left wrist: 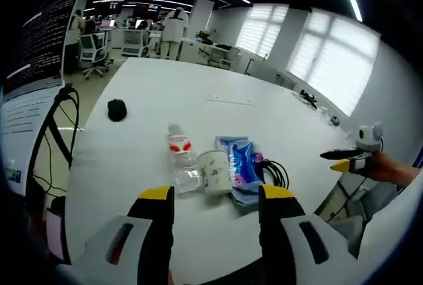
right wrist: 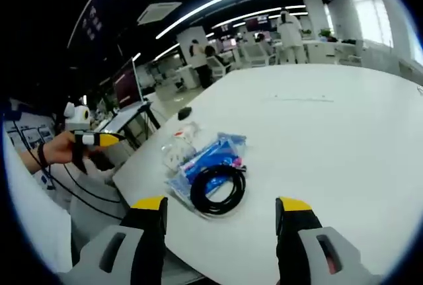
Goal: Arrange the tabletop items into an orderly group along one side of the table until the central work area is clear of visible clutter.
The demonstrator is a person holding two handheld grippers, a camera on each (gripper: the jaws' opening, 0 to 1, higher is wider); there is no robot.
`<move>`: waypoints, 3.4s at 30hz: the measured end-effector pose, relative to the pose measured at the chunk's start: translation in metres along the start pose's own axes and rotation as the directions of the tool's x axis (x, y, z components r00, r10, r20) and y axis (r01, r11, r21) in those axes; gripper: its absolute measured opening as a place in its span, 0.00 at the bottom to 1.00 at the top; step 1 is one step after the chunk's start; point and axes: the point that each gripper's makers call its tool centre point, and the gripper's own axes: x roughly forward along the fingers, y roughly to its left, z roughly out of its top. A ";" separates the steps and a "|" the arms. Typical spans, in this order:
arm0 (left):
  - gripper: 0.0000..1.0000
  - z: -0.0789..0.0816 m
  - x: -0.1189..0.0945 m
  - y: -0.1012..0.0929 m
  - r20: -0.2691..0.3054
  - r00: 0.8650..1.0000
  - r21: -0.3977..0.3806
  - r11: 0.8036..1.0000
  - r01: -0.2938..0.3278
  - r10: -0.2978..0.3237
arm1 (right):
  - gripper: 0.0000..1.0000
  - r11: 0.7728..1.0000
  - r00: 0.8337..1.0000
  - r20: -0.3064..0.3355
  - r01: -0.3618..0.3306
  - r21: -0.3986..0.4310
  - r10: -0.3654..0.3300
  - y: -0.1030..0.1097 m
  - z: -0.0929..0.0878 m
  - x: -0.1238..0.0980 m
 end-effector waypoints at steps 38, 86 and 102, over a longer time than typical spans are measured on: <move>0.42 -0.023 0.011 0.024 -0.045 0.998 -0.098 0.994 -0.057 0.053 | 0.66 0.999 1.000 -0.012 0.012 0.033 -0.011 0.007 -0.011 -0.001; 0.40 -0.034 0.075 0.054 -0.078 0.980 -0.319 0.927 -0.198 0.183 | 0.64 0.998 1.000 -0.012 0.014 0.060 -0.013 0.009 -0.014 -0.007; 0.41 -0.025 0.114 0.058 -0.117 0.972 -0.280 0.932 -0.229 0.203 | 0.64 0.997 1.000 -0.010 0.022 0.076 -0.021 0.009 -0.019 -0.014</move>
